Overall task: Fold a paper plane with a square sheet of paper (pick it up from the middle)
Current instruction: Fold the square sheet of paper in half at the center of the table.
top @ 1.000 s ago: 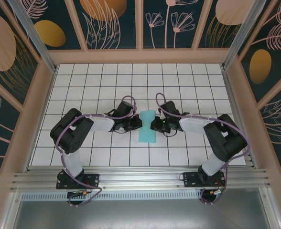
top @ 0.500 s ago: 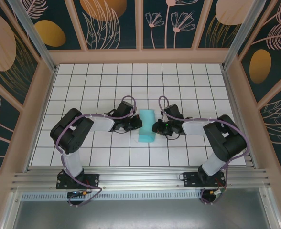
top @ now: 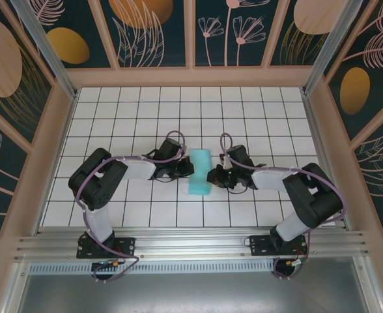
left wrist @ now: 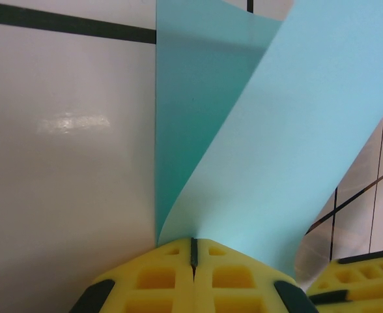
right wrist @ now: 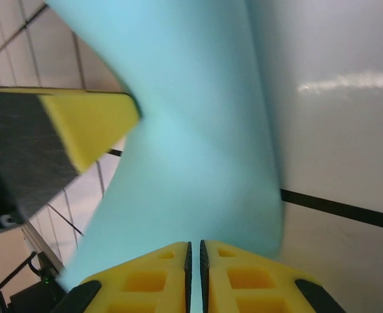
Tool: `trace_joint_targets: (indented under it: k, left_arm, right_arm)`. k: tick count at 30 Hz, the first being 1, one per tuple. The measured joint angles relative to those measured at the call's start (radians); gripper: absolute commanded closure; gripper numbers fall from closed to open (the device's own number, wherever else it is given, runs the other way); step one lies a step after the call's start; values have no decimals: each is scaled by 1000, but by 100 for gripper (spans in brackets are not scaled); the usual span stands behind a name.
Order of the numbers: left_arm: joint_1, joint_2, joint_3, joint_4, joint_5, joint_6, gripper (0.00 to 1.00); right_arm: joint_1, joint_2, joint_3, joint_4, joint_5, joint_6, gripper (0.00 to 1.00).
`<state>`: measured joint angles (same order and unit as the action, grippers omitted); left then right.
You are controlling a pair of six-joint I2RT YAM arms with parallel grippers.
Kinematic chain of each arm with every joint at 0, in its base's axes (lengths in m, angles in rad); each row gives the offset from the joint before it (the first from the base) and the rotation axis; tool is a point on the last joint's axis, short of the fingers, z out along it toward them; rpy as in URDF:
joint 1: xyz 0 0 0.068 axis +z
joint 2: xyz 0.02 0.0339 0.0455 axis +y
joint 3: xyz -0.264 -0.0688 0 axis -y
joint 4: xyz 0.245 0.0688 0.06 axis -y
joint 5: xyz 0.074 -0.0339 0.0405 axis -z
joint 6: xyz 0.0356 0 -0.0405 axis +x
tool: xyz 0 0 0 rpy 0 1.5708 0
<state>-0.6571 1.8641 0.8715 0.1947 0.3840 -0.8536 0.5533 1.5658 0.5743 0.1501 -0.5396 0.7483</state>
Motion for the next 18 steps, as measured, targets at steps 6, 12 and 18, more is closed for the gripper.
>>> trace_joint_targets:
  k: [6,12,18]
  left_arm:
    - [0,2,0,2,1,5,100]
    - [0,2,0,2,2,8,100]
    - [0,2,0,2,1,11,100]
  right_arm:
    - [-3,34,-19,27,-10,10,84]
    - [-2,15,-19,4,-3,9,83]
    - [3,-63,-19,-19,-16,18,84]
